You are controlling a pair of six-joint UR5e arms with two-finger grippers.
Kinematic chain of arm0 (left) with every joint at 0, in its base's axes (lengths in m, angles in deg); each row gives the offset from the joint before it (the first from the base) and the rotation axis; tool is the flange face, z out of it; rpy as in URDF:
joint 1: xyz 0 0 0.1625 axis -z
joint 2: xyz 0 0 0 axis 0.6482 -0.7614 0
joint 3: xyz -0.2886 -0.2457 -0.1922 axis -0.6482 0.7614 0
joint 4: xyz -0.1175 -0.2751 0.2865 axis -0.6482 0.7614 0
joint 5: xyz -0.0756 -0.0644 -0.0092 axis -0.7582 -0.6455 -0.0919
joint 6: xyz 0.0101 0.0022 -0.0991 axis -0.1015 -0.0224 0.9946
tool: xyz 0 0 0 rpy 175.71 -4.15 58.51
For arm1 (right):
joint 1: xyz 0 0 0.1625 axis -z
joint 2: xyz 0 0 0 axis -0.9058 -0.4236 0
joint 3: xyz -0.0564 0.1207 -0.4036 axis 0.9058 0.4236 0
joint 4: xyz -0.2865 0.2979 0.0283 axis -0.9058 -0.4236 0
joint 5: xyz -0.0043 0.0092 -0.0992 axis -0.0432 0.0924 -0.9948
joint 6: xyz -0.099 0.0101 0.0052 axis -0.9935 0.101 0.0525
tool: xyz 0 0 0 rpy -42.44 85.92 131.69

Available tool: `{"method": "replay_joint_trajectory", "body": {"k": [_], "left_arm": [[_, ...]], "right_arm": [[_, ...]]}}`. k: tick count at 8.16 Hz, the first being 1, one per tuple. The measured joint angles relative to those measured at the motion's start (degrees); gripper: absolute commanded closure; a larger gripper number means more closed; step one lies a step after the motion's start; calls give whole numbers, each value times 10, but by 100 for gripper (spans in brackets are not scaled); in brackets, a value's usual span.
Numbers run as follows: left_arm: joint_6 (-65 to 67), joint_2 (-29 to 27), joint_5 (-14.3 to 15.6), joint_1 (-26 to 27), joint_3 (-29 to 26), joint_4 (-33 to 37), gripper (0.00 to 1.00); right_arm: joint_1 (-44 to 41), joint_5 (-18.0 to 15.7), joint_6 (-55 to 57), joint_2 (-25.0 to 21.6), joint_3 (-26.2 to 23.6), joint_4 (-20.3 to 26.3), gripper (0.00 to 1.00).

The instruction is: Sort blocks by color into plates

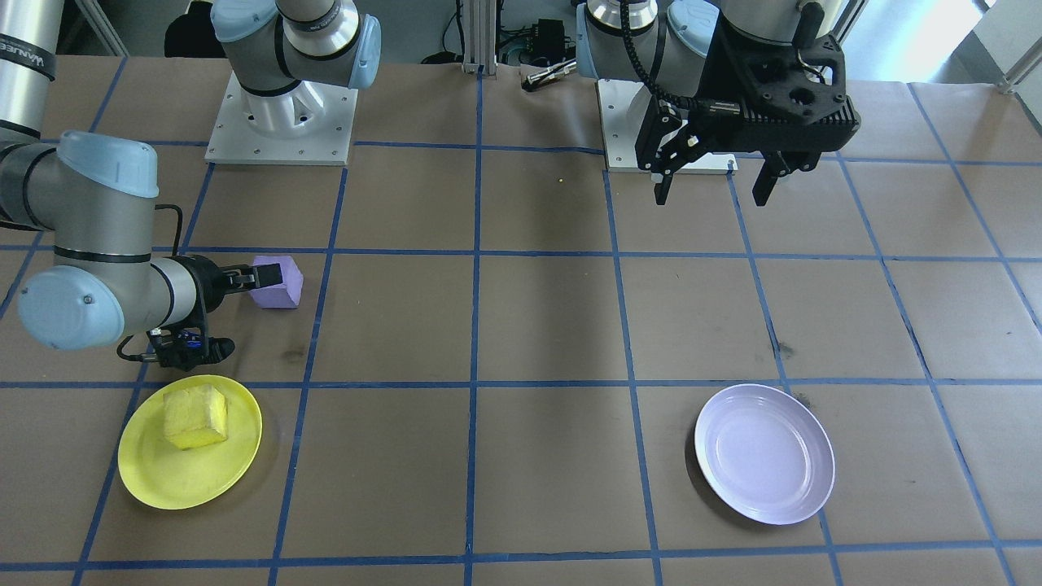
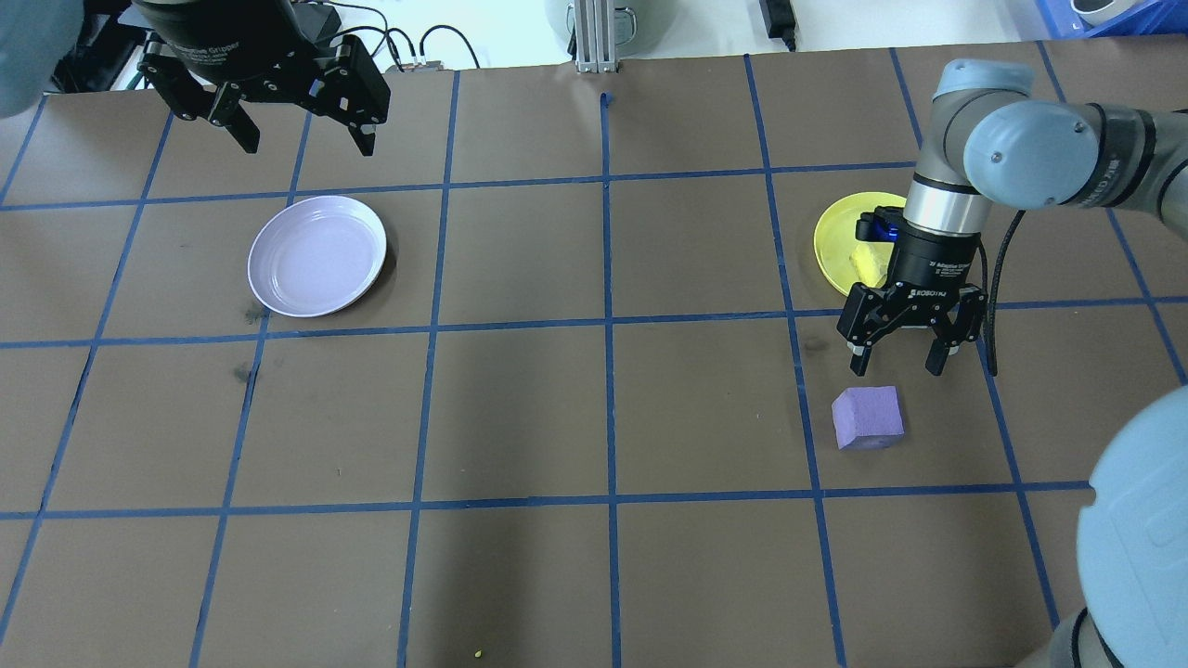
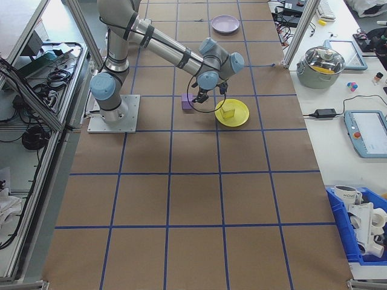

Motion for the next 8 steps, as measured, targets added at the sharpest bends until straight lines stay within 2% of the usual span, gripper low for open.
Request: {"method": "replay_joint_trajectory", "body": {"k": [5,6,7,8], "left_arm": [[0,-2,0,0,-1,-1,0],[0,0,0,0,-1,-1,0],[0,0,0,0,0,0,0],[0,-1,0,0,0,0,0]], "right_arm": [[-9,6,1,36,-24,-32,0],[-10,8,2,41,-34,-40,22],[-10,9,5,47,-47,-53,95],[-10,11,11,51,-57,-64,100]]}}
